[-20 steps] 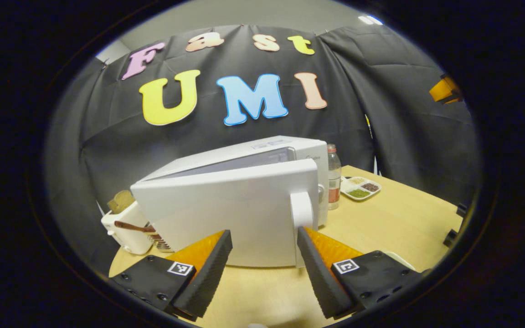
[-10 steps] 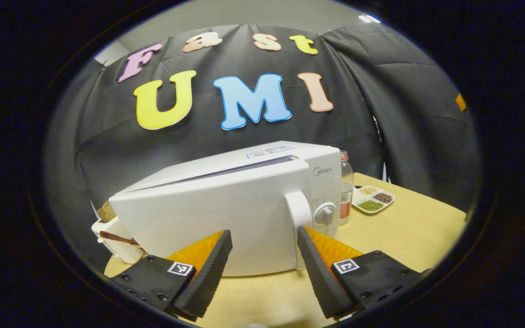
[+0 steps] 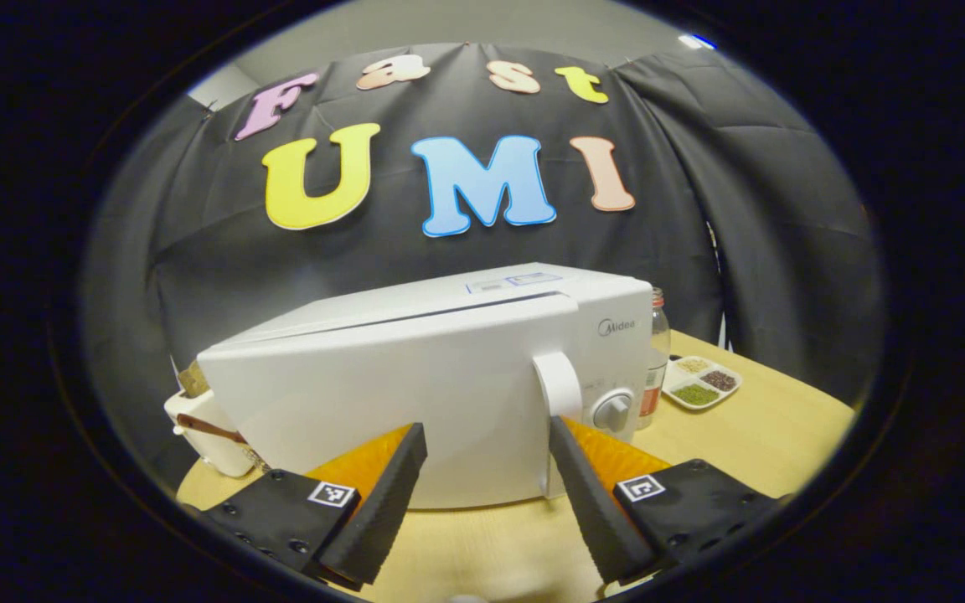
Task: Open the microwave oven with the left hand, put the food in, and close the microwave oven.
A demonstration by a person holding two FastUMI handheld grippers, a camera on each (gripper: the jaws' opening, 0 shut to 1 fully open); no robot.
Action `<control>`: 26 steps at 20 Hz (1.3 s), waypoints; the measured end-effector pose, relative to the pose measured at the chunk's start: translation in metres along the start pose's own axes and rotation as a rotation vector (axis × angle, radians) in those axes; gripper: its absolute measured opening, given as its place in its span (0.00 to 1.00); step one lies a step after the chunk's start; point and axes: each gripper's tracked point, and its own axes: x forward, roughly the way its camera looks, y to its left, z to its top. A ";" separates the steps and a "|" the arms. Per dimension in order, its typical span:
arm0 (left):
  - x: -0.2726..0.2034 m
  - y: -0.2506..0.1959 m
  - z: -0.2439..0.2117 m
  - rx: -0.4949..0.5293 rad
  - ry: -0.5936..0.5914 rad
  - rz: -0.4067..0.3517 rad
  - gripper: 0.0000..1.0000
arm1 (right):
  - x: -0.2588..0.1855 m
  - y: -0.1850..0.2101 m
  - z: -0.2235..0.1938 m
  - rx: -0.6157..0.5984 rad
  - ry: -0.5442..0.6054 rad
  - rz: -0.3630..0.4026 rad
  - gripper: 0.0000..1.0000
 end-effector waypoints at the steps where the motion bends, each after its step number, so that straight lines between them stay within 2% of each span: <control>1: -0.001 -0.001 -0.001 0.000 0.001 0.002 0.98 | 0.000 0.002 0.001 -0.002 0.001 0.006 0.86; 2: -0.002 -0.002 -0.001 -0.002 0.000 0.004 0.95 | 0.000 0.004 0.001 -0.006 0.000 0.008 0.86; 4: -0.002 -0.002 -0.001 -0.012 -0.001 0.009 1.00 | 0.001 0.007 0.001 -0.012 0.004 0.019 0.86; 7: 0.004 -0.008 -0.001 -0.022 0.004 0.003 1.00 | 0.002 0.012 0.000 -0.020 0.006 0.031 0.86; 8: 0.007 -0.008 -0.002 -0.006 0.007 0.026 0.97 | 0.003 0.013 -0.002 -0.025 0.008 0.033 0.86; 9: 0.016 -0.008 -0.010 0.010 0.031 0.033 0.98 | 0.003 0.015 -0.004 -0.027 0.011 0.036 0.86; 11: 0.011 -0.013 -0.008 -0.048 0.033 0.031 1.00 | 0.002 0.019 -0.006 -0.027 0.015 0.048 0.86; 12: 0.011 -0.012 -0.009 -0.053 0.039 0.031 0.97 | 0.002 0.020 -0.005 -0.031 0.014 0.047 0.86; 13: 0.011 -0.013 -0.013 -0.052 0.048 0.024 1.00 | 0.001 0.019 -0.004 -0.037 0.013 0.048 0.86; 17: 0.012 -0.012 -0.013 -0.035 0.049 0.013 0.95 | -0.003 0.014 -0.001 -0.039 0.009 0.042 0.86; 21: 0.001 -0.009 0.006 -0.011 0.014 0.017 1.00 | -0.008 0.019 0.004 -0.044 -0.013 0.046 0.86; 22: -0.004 -0.010 0.010 -0.006 0.006 0.014 0.98 | -0.010 0.022 0.006 -0.053 -0.021 0.055 0.86; 26: -0.040 -0.015 0.041 -0.027 -0.017 -0.022 1.00 | -0.018 0.047 0.015 -0.060 -0.044 0.119 0.85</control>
